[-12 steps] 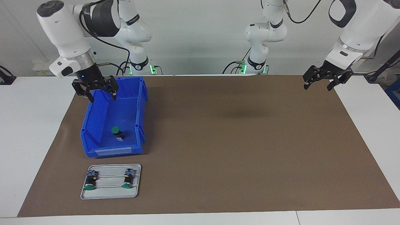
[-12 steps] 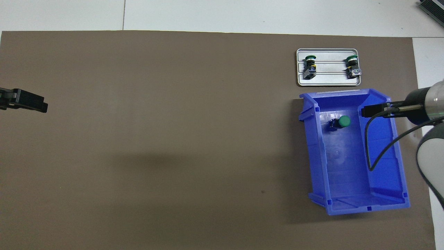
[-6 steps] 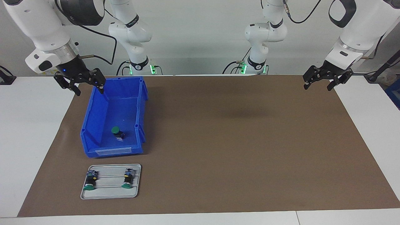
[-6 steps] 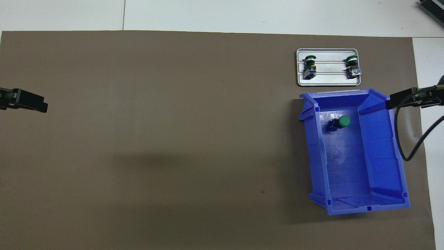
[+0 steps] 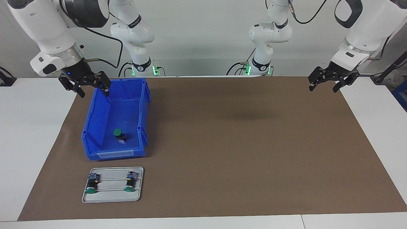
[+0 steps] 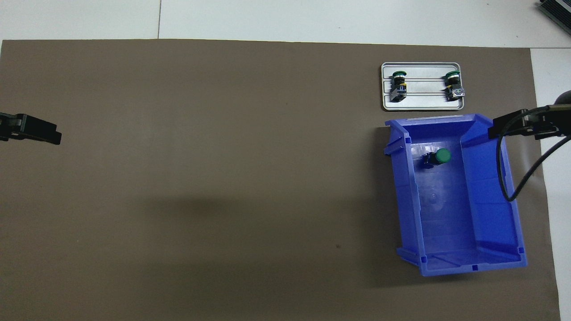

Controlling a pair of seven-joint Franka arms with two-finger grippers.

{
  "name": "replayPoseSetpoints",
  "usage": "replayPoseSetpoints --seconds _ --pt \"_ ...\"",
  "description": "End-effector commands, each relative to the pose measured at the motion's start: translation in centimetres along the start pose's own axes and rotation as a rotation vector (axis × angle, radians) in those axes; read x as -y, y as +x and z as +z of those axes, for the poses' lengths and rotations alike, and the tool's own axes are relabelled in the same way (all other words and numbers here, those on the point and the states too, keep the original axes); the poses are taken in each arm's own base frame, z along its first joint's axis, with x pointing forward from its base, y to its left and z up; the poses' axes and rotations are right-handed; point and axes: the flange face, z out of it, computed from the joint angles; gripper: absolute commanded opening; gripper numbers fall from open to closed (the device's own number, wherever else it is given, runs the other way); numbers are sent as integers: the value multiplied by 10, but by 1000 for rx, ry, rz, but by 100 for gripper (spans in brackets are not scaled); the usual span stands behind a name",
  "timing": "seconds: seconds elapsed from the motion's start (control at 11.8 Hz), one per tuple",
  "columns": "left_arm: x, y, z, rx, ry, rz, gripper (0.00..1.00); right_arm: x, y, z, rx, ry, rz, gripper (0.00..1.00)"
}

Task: Place and press button with both arms
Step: 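Open the right gripper and withdraw it from the blue bin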

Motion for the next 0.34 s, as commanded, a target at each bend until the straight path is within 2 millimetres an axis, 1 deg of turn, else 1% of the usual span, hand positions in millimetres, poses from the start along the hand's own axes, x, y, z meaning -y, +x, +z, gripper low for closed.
replayPoseSetpoints --seconds 0.0,0.25 --pt "1 -7 0 7 3 -9 100 1 1 2 17 -2 8 97" --pt "1 -7 0 7 3 -9 100 1 -2 5 25 -3 8 97"
